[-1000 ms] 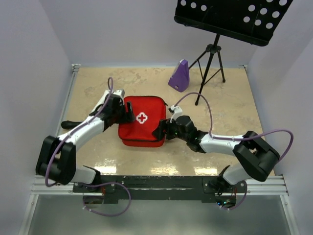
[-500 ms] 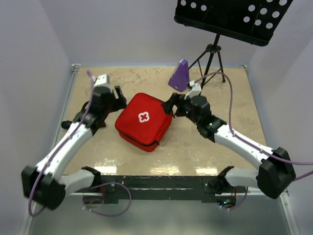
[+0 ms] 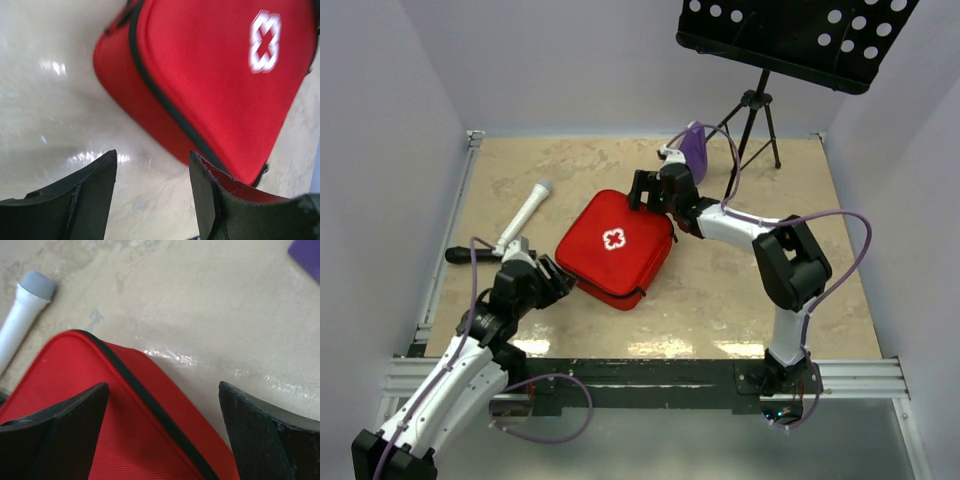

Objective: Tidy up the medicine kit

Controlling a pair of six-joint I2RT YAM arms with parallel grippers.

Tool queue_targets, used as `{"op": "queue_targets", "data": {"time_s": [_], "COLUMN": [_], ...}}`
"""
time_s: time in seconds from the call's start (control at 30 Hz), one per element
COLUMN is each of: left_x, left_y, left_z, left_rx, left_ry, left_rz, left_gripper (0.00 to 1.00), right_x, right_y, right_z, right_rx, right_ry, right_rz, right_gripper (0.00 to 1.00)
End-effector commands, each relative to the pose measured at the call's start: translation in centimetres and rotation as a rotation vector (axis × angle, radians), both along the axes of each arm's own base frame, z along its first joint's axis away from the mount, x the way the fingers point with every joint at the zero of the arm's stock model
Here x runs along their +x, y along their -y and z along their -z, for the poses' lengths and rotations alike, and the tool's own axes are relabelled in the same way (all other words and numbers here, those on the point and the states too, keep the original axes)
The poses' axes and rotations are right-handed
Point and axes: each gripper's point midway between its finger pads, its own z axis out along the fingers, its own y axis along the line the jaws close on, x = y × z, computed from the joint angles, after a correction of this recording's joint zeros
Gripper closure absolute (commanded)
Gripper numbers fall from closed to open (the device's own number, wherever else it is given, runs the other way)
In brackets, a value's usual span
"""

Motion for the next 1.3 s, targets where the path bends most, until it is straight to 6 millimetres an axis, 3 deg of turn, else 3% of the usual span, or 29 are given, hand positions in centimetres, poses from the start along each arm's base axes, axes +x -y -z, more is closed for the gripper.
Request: {"op": "queue_targets", "data": {"time_s": [0.0, 0.1, 0.2, 0.33, 0.5, 0.7, 0.8, 0.9, 1.0, 1.07, 1.17, 1.27], "left_x": [-0.7, -0.3, 0.8, 3.1, 5.9, 10.8, 13.7, 15.6, 15.4, 14.8, 13.0, 11.1], "left_y": [4.3, 5.4, 5.6, 5.8, 5.6, 6.4, 5.8, 3.8, 1.2, -0.3, -3.1, -3.1], "left_z": [0.2, 0.4, 0.6, 0.8, 0.3, -2.7, -3.6, -3.4, -3.2, -4.2, -5.4, -7.4], "left_rx": [-0.182, -0.217, -0.185, -0.124, -0.05, 0.019, 0.093, 0.135, 0.174, 0.218, 0.291, 0.231], "left_ry": [0.012, 0.034, 0.045, 0.069, 0.121, 0.171, 0.175, 0.135, 0.068, 0.065, 0.057, 0.125], "left_rz": [0.164, 0.208, 0.216, 0.214, 0.208, 0.225, 0.208, 0.151, 0.071, 0.02, -0.09, -0.099], "left_gripper": [0.36, 0.34, 0.34, 0.33, 0.34, 0.34, 0.34, 0.34, 0.34, 0.34, 0.32, 0.32], "right_x": [-0.8, -2.8, -6.2, -10.7, -15.6, -23.1, -25.8, -26.4, -25.2, -24.3, -25.0, -26.2], "right_y": [0.1, 0.6, 0.8, 0.9, 0.4, -2.5, -4.4, -5.0, -2.6, -0.7, 0.4, 0.7], "right_z": [0.0, 0.4, 0.5, 1.7, 1.4, 0.0, -0.7, 0.4, 0.8, 0.5, -0.4, -1.3], "right_rx": [-0.023, -0.009, 0.044, 0.087, 0.137, 0.239, 0.292, 0.251, 0.218, 0.188, 0.181, 0.177], "right_ry": [0.016, 0.008, -0.001, -0.045, -0.05, -0.084, -0.107, -0.155, -0.162, -0.136, -0.118, -0.105], "right_rz": [-0.053, -0.087, -0.165, -0.282, -0.374, -0.462, -0.493, -0.453, -0.301, -0.206, -0.208, -0.231], "right_gripper": [0.03, 0.05, 0.08, 0.12, 0.16, 0.16, 0.16, 0.15, 0.12, 0.11, 0.11, 0.11]}}
